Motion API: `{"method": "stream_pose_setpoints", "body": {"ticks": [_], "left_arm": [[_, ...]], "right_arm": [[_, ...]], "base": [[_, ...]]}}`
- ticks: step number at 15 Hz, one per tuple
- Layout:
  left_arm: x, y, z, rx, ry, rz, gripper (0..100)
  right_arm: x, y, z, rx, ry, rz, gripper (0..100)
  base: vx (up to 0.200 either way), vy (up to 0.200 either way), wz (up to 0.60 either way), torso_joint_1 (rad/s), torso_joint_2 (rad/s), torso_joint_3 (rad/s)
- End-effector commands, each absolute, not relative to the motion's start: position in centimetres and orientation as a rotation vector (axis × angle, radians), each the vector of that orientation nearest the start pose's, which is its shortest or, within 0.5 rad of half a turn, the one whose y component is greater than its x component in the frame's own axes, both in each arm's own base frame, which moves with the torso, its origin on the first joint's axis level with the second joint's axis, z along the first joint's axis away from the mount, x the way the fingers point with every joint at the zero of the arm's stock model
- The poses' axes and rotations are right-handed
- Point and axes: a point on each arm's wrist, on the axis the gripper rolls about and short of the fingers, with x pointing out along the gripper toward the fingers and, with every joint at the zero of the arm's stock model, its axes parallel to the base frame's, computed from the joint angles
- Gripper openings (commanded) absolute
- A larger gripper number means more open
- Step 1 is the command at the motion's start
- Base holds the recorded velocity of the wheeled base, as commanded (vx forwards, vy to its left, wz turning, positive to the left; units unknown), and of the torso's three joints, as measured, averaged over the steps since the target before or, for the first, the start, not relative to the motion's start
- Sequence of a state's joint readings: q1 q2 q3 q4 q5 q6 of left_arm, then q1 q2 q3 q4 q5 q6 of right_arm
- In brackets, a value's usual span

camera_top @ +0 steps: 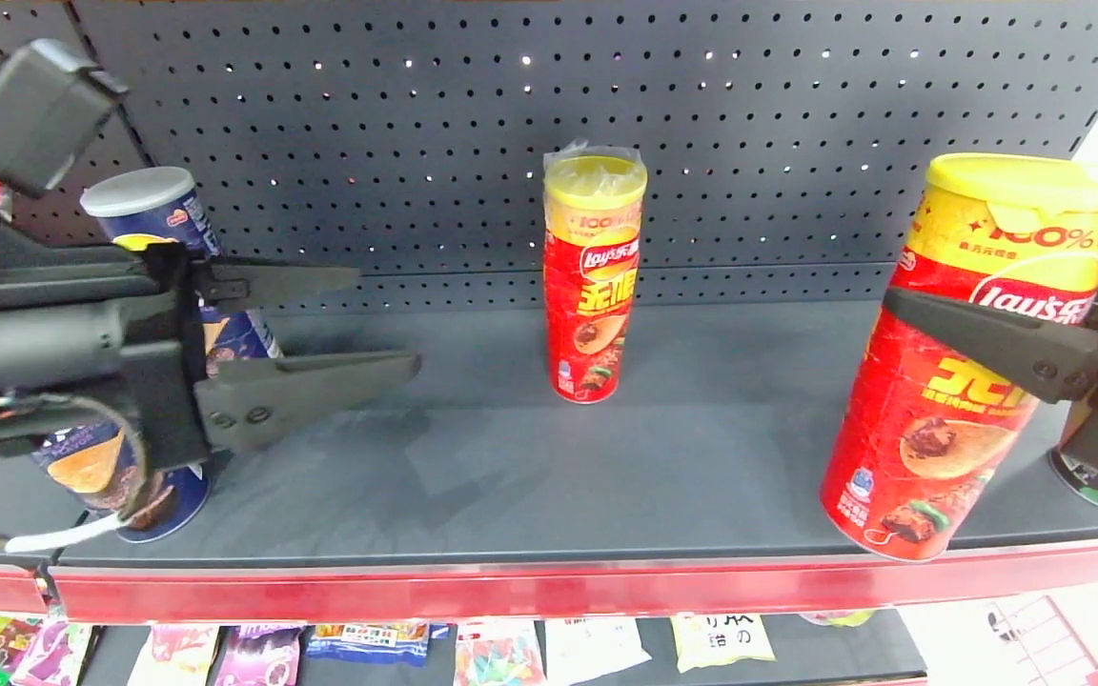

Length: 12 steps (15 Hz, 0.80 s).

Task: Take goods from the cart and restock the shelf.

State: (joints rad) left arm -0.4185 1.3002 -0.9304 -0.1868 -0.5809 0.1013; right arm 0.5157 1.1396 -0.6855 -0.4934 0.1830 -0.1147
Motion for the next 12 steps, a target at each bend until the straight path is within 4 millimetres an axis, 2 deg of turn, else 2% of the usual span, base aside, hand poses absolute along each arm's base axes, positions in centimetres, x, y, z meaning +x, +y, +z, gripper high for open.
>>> {"method": "stream_pose_setpoints", "body": {"ticks": [1, 6, 12], "left_arm": [[23.8, -12.5, 26.5, 0.091, 0.195, -1.026, 100], [27.6, -15.9, 26.1, 0.107, 0.199, -1.019, 100], [29.6, -19.0, 25.8, 0.121, 0.191, -1.015, 100]], "right_arm": [[14.5, 8.6, 26.7, -0.097, -0.071, 0.694, 0], [14.5, 8.5, 26.6, -0.079, -0.062, 0.685, 0], [14.8, 8.1, 26.6, -0.081, -0.062, 0.658, 0]], "base": [[0.000, 0.000, 0.00, 0.000, 0.00, 0.000], [0.000, 0.000, 0.00, 0.000, 0.00, 0.000], [0.000, 0.000, 0.00, 0.000, 0.00, 0.000]]}}
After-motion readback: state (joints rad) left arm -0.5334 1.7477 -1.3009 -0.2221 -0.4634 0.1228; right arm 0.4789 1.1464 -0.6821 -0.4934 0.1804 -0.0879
